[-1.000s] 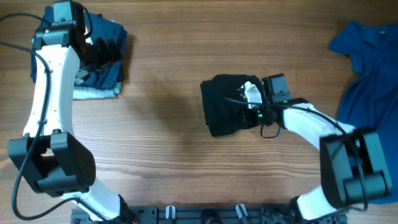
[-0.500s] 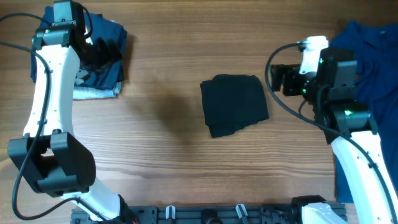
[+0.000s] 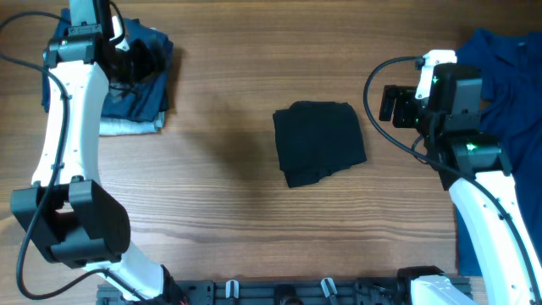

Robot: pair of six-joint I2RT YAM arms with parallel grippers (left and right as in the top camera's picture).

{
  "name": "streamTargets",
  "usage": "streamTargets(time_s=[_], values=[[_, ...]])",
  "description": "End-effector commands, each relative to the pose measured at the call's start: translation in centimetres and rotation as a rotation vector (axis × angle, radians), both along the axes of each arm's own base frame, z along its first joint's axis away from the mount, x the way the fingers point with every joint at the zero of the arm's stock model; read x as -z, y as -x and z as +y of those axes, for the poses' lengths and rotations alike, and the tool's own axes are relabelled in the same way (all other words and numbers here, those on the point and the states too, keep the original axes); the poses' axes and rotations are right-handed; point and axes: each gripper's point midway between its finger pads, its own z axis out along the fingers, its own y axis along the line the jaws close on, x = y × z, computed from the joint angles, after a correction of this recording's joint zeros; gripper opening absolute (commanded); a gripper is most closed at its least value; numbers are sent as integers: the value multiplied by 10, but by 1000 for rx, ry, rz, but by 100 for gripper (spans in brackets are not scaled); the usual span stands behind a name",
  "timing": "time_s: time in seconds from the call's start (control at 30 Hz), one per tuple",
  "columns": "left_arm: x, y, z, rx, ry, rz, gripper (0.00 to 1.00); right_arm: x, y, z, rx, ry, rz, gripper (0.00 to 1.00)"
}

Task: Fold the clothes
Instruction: 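Lift the right gripper away to the right side, then reach the left gripper to the folded black polo and grasp it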

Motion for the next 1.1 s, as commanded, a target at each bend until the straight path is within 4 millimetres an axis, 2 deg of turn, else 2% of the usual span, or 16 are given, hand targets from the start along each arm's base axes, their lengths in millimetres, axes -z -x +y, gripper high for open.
streamTargets(time_s=[0.0, 0.1, 0.2, 0.33, 0.4, 0.5, 0.53, 0.57, 0.63, 0.73, 0.9, 1.0, 1.07], values=[[-14, 15, -65, 147, 160, 17, 100, 5, -1, -4, 17, 15, 12, 99], [2, 36, -128, 212, 144, 100, 100, 5, -1, -4, 17, 15, 12, 99], [20, 65, -189, 217, 37, 156, 100, 5, -1, -4, 17, 15, 12, 99], [33, 96, -244, 188, -152, 113, 100, 5, -1, -4, 17, 15, 12, 99], [44, 104, -267, 231, -211, 86, 100, 5, -1, -4, 18, 15, 12, 99], [70, 114, -280, 239, -234, 138, 100, 5, -1, -4, 17, 15, 12, 99], [85, 116, -282, 236, -245, 173, 100, 5, -1, -4, 17, 15, 12, 100], [101, 117, -281, 230, -263, 207, 100, 5, -1, -4, 17, 15, 12, 100], [118, 115, -276, 183, -271, 248, 100, 5, -1, -4, 17, 15, 12, 99], [126, 114, -272, 163, -252, 283, 100, 5, -1, -4, 17, 15, 12, 100], [153, 120, -286, 196, -127, 312, 100, 5, -1, -4, 17, 15, 12, 100], [174, 130, -272, 178, -146, 349, 100, 5, -1, -4, 17, 15, 12, 99], [183, 133, -270, 180, -142, 343, 100, 5, -1, -4, 17, 15, 12, 100]])
